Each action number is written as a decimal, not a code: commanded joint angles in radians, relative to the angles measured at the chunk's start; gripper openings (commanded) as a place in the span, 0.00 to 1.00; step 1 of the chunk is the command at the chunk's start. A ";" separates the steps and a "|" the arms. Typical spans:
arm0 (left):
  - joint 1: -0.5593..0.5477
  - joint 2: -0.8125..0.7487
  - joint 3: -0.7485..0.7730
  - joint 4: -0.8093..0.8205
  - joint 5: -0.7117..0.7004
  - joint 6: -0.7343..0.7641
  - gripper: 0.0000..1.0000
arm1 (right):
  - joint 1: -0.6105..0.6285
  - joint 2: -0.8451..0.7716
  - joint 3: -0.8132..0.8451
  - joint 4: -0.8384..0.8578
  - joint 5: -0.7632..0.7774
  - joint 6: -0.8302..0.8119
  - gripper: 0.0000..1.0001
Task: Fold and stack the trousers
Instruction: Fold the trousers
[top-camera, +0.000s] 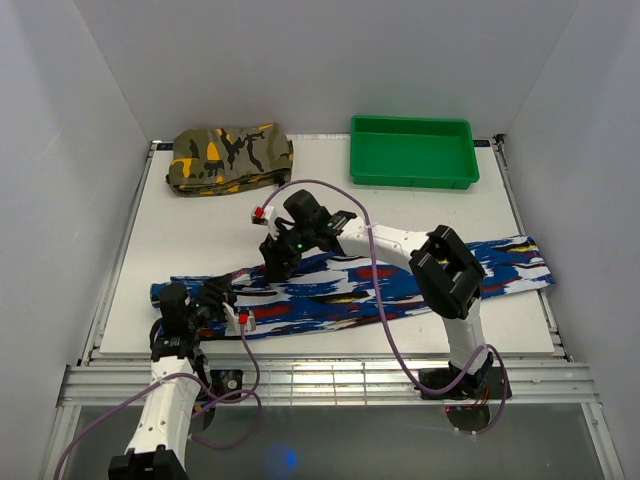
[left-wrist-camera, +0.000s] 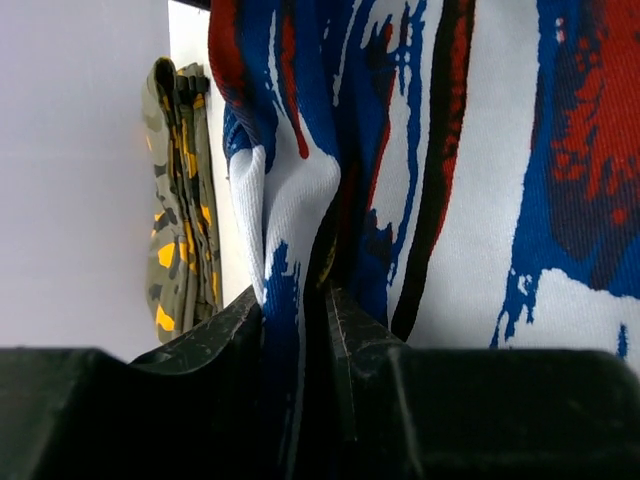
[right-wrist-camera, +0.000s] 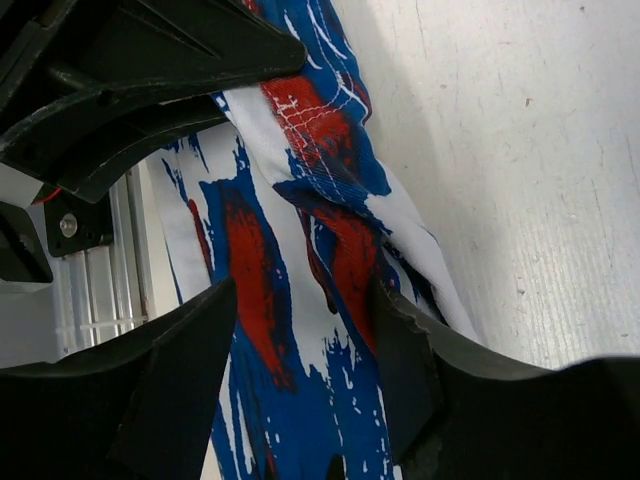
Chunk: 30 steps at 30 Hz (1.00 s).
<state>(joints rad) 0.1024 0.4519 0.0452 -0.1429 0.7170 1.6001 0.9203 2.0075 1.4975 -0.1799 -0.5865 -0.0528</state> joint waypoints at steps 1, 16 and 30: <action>0.000 -0.010 -0.100 0.025 0.013 0.098 0.38 | 0.012 0.011 0.001 0.031 -0.033 0.033 0.60; 0.000 0.007 -0.018 -0.043 -0.037 -0.035 0.66 | 0.098 -0.047 -0.227 0.109 0.131 -0.173 0.08; 0.000 0.140 0.007 -0.188 -0.021 0.109 0.27 | 0.071 -0.091 -0.258 0.204 0.140 -0.026 0.38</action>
<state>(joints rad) 0.1024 0.5819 0.0502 -0.2390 0.6872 1.6608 1.0122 1.9789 1.2377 0.0013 -0.4282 -0.1425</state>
